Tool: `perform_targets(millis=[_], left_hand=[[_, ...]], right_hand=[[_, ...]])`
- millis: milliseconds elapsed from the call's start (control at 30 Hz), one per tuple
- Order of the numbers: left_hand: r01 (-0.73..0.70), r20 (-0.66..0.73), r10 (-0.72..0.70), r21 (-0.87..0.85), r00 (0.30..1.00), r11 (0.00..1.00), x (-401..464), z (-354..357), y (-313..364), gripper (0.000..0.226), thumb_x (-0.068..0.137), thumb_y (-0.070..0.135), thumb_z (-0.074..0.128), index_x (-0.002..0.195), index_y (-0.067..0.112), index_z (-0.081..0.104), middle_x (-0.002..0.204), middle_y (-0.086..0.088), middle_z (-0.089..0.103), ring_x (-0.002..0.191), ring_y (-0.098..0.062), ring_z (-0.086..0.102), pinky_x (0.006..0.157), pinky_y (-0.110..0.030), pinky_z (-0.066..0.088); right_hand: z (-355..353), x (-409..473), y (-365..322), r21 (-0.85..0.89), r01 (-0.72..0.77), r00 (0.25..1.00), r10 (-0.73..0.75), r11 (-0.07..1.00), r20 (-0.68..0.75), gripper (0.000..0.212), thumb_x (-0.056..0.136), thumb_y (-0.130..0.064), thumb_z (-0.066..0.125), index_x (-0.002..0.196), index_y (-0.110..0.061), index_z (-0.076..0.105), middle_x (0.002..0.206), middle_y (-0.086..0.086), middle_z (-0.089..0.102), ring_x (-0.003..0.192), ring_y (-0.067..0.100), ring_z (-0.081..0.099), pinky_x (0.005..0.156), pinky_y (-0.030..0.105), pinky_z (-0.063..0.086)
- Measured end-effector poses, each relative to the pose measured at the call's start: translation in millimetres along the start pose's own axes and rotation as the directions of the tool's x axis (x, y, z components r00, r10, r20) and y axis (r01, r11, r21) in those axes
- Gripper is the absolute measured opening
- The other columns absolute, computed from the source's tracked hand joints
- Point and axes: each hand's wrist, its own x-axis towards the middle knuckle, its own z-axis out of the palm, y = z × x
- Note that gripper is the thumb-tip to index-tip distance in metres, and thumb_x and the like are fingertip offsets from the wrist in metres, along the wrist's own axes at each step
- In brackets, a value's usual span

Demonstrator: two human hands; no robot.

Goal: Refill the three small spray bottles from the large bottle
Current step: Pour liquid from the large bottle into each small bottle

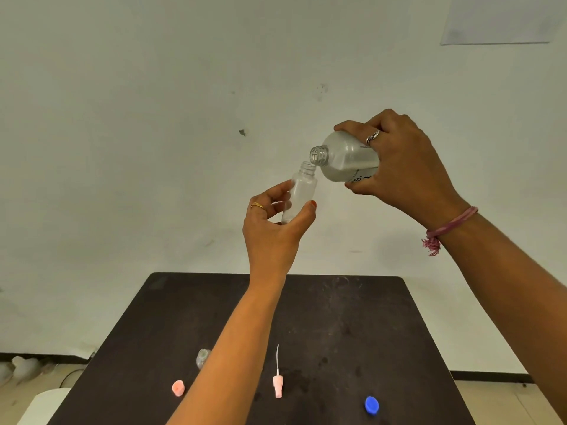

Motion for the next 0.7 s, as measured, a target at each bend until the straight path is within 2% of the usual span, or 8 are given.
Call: perform_targets(millis=[700], left_hand=[[0.016,-0.014,-0.016,-0.022,1.0,1.0,1.7,0.3,-2.6,0.046,0.075,0.021,0.079,0.117,0.023,0.061,0.117,0.002,0.062,0.102,-0.007,0.061,0.062,-0.002,0.046]], right_hand=[[2.4,6.0,-0.3,-0.041,0.065,0.997,-0.067,0.997,-0.042,0.074,0.059,-0.016,0.083,0.128,-0.023,0.056,0.103,0.011,0.055,0.093,0.031,0.052,0.077,0.04,0.043]])
